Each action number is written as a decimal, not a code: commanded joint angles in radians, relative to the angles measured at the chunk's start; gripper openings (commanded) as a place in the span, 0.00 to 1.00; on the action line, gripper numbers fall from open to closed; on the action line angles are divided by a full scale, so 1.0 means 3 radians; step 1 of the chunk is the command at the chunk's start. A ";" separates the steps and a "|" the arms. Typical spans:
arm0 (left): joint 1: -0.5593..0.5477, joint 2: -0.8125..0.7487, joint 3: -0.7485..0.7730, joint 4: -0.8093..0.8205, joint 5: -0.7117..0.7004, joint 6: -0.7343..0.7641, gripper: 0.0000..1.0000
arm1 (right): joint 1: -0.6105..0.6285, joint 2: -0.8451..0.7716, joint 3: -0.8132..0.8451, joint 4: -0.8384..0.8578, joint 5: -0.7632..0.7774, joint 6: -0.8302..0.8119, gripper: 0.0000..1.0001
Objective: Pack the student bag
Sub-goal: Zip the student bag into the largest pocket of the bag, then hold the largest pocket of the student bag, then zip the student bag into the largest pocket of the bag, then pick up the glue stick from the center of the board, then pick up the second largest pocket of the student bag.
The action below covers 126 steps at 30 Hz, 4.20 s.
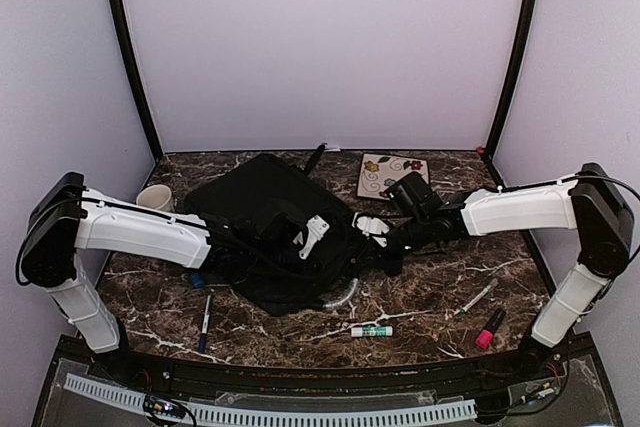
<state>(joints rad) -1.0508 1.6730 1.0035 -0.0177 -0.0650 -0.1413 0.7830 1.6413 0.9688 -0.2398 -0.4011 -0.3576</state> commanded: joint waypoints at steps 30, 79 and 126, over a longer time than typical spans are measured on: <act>-0.0142 -0.0444 -0.0241 -0.0309 0.0158 0.0183 0.00 | -0.0688 0.0941 0.0787 -0.0136 0.0601 -0.0094 0.00; -0.0058 -0.0896 -0.0290 -0.0746 -0.0994 -0.0150 0.61 | 0.0472 -0.0774 -0.0388 -0.1102 0.0416 -0.0797 0.45; 0.0353 -0.0323 0.0320 -0.1552 -0.1484 0.0304 0.80 | 0.0785 -0.0378 -0.0623 -0.0713 0.0813 -0.0661 0.05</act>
<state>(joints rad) -0.9463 1.5154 1.0542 -0.4541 -0.4988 -0.1062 1.0218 1.5272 0.7868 -0.4774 -0.1322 -0.5564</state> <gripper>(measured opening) 0.799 0.160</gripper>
